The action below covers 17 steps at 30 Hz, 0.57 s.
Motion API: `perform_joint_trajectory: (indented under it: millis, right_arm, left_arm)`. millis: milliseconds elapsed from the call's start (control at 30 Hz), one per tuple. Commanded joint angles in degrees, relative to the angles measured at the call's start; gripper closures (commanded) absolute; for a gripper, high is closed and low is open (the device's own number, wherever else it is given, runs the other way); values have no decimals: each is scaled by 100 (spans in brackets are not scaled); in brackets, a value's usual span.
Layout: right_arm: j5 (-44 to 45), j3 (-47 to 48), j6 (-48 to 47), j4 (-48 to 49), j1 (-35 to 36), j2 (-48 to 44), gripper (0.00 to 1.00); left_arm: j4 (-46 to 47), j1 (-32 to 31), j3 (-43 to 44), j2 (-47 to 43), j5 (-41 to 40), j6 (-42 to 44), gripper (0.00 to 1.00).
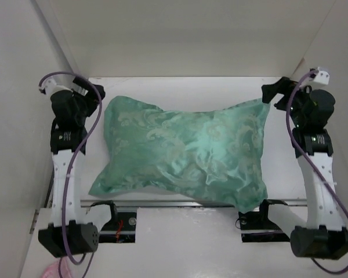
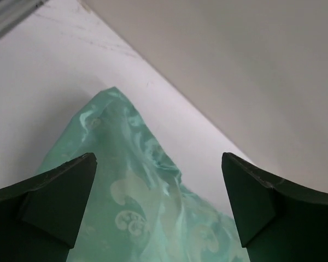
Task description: Put the pillow into the pillowcase
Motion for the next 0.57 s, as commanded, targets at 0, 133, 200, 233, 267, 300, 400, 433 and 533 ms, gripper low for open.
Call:
perform_joint_trajectory:
  millis: [0, 133, 200, 233, 267, 300, 400, 433, 533]
  right_arm:
    - [-532, 277, 33, -84, 20, 859, 0]
    - [-787, 330, -73, -32, 73, 1001, 0]
    - [-735, 330, -73, 117, 73, 1001, 0]
    - [-682, 330, -73, 118, 73, 1001, 0]
    - [-682, 330, -73, 118, 73, 1001, 0]
    - [-612, 278, -73, 179, 73, 1001, 0]
    - [-393, 120, -73, 250, 73, 851, 0]
    - [-392, 119, -73, 337, 73, 790, 0]
    - [-541, 66, -125, 416, 73, 790, 0]
  left_arm:
    - [10, -159, 266, 708, 146, 213, 0]
    - [-360, -361, 434, 771, -479, 362, 0]
    - [-307, -414, 434, 666, -620, 415, 0]
    - [-220, -414, 382, 666, -672, 476, 0]
    - [-220, -414, 381, 596, -769, 477, 0]
    - [-220, -414, 381, 596, -839, 477, 0]
    - [-220, -414, 434, 543, -945, 538, 0]
    - [-220, -414, 486, 543, -945, 538, 0]
    - [-220, -414, 539, 596, -945, 600, 0]
